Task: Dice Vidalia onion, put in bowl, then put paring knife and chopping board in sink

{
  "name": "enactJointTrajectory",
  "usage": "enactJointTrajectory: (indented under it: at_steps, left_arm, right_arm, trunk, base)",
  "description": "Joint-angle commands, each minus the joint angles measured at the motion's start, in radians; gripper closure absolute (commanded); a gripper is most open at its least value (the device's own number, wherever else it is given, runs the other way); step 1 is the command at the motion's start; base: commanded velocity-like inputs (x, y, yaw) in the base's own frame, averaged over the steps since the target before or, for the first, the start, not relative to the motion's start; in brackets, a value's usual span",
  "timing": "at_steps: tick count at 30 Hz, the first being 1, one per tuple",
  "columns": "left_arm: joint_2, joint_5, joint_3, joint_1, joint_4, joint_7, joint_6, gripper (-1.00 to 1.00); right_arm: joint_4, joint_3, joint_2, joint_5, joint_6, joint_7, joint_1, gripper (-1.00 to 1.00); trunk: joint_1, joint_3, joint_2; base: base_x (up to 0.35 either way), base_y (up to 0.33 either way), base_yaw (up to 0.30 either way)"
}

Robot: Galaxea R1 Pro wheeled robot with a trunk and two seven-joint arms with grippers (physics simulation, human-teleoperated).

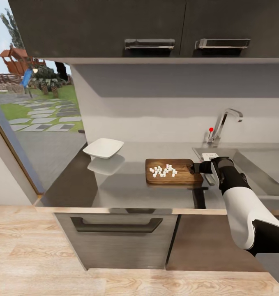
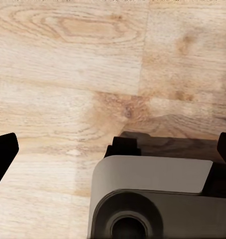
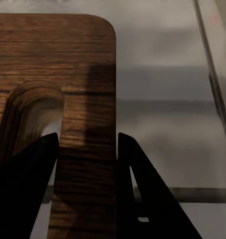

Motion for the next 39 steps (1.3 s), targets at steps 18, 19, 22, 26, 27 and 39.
enactJointTrajectory:
  at_steps: [18,19,22,26,27,39]
  left_arm:
    - [-0.002,0.007,-0.001,-0.002,0.004,-0.001,-0.007,-1.0]
    - [-0.002,0.007,-0.001,-0.002,0.004,-0.001,-0.007,-1.0]
    - [-0.002,0.007,-0.001,-0.002,0.004,-0.002,-0.007,-1.0]
    - [-0.003,0.007,-0.001,-0.002,0.004,-0.001,-0.007,-1.0]
    - [-0.003,0.007,-0.001,-0.002,0.004,-0.001,-0.007,-1.0]
    - [-0.003,0.007,-0.001,-0.002,0.004,-0.001,-0.007,-1.0]
  right_arm:
    - [-0.001,-0.004,0.0,0.01,0.004,0.009,-0.001,1.0]
    - [-0.001,-0.004,0.0,0.01,0.005,0.009,-0.001,1.0]
    - [-0.001,-0.004,0.0,0.01,0.006,0.009,-0.001,1.0]
    - [-0.001,-0.004,0.0,0.011,0.008,0.007,-0.001,1.0]
    - [-0.001,-0.004,0.0,0.011,0.009,0.007,-0.001,1.0]
    - [-0.001,-0.005,0.0,0.013,0.009,0.006,-0.001,1.0]
  trunk:
    - [-0.069,0.056,0.126]
    - [-0.073,0.059,0.133]
    - [-0.084,0.068,0.154]
    - [-0.1,0.083,0.182]
    - [-0.104,0.087,0.189]
    - [-0.15,0.143,0.273]
  base:
    - [0.0,0.0,0.0]
    - [0.0,0.0,0.0]
    - [0.0,0.0,0.0]
    - [0.0,0.0,0.0]
    - [0.0,0.0,0.0]
    - [0.0,0.0,0.0]
